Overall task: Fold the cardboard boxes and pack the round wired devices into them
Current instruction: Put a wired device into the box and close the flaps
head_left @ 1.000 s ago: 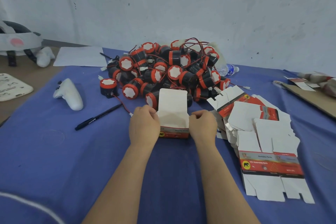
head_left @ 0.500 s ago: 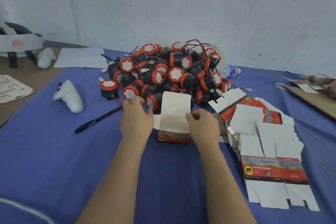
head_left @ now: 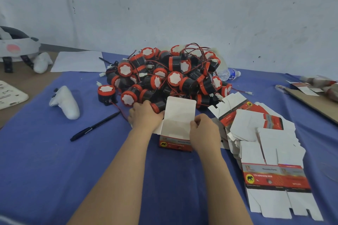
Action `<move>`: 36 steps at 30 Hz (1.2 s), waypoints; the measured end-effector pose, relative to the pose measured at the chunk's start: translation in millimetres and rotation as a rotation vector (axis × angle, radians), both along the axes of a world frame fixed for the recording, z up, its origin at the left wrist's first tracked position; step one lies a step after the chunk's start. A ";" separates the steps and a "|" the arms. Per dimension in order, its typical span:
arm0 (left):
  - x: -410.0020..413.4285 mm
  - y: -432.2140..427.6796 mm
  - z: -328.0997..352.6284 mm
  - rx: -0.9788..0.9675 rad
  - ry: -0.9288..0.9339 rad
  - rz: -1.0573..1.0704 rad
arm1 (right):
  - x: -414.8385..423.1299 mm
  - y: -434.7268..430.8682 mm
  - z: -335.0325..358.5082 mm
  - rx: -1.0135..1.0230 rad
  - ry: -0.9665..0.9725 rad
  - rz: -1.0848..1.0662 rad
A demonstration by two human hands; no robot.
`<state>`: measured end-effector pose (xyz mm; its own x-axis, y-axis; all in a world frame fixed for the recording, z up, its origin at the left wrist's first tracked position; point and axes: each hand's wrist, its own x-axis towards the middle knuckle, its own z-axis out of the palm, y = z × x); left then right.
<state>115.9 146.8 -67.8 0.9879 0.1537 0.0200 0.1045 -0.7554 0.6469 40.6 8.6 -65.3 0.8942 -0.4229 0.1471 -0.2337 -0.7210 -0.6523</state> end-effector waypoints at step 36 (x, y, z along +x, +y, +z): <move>-55.6 11.1 -6.7 -0.865 -0.073 0.069 | -1.4 19.5 -3.0 -0.240 -0.117 0.307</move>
